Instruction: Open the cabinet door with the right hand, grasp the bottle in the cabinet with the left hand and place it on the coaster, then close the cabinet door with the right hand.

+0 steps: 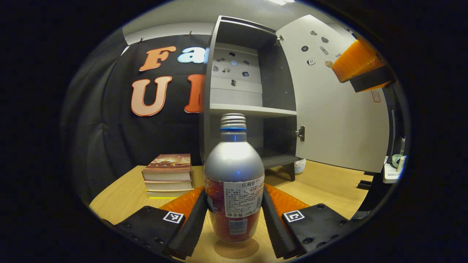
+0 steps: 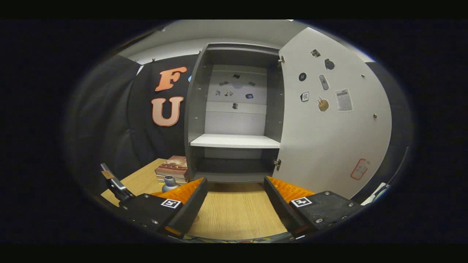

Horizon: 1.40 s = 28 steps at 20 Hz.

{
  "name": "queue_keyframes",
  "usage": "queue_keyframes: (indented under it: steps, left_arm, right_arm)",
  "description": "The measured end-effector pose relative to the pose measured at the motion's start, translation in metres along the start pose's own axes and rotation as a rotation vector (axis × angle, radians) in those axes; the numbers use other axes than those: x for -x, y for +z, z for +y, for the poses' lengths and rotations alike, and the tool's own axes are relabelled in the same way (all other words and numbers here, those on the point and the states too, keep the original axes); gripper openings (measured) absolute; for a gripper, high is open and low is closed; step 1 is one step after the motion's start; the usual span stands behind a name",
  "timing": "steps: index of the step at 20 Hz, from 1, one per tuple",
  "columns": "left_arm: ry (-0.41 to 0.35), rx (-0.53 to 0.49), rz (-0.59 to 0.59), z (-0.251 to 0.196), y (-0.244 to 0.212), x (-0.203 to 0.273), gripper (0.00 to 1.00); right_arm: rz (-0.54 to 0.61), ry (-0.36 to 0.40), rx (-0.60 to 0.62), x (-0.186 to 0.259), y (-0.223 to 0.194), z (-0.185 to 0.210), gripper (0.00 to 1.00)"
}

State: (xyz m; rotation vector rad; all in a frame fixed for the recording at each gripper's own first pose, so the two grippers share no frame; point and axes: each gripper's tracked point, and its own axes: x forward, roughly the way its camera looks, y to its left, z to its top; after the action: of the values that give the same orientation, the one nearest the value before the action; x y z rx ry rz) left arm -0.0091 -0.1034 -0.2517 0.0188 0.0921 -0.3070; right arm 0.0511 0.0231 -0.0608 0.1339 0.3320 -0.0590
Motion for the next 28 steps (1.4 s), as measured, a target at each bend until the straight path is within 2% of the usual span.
queue_keyframes:
  steps: [7,17,28]
  left_arm:
    - [0.019,0.031,0.099,-0.004,-0.054,0.001,0.84]
    - [0.022,-0.003,0.107,-0.003,-0.06,0.005,0.86]
    - [0.016,0.039,0.142,-0.001,-0.059,0.007,0.88]
  right_arm:
    - [0.045,0.026,0.011,0.003,-0.013,0.004,0.94]
    - [0.065,0.034,0.01,0.003,-0.017,0.004,0.94]
    - [0.07,0.038,0.018,0.009,-0.017,0.005,0.94]
